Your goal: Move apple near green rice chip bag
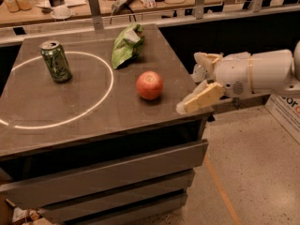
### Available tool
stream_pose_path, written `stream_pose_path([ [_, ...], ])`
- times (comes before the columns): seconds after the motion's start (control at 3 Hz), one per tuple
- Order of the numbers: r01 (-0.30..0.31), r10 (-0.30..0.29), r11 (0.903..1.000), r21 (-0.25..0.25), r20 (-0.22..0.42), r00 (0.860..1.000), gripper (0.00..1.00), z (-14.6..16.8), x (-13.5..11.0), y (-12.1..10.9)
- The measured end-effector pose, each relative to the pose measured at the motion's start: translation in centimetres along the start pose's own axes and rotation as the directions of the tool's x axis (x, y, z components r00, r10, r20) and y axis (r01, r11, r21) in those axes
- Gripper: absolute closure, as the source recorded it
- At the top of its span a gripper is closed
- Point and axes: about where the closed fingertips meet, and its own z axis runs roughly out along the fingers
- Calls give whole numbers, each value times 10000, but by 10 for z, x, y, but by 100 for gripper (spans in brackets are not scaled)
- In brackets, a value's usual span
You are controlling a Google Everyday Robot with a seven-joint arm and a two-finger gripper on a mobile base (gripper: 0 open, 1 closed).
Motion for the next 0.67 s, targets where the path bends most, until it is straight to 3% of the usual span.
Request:
stream_pose_path([
  [0.67,-281,306,9933,-1124,201,9993,0,82,4,-8],
])
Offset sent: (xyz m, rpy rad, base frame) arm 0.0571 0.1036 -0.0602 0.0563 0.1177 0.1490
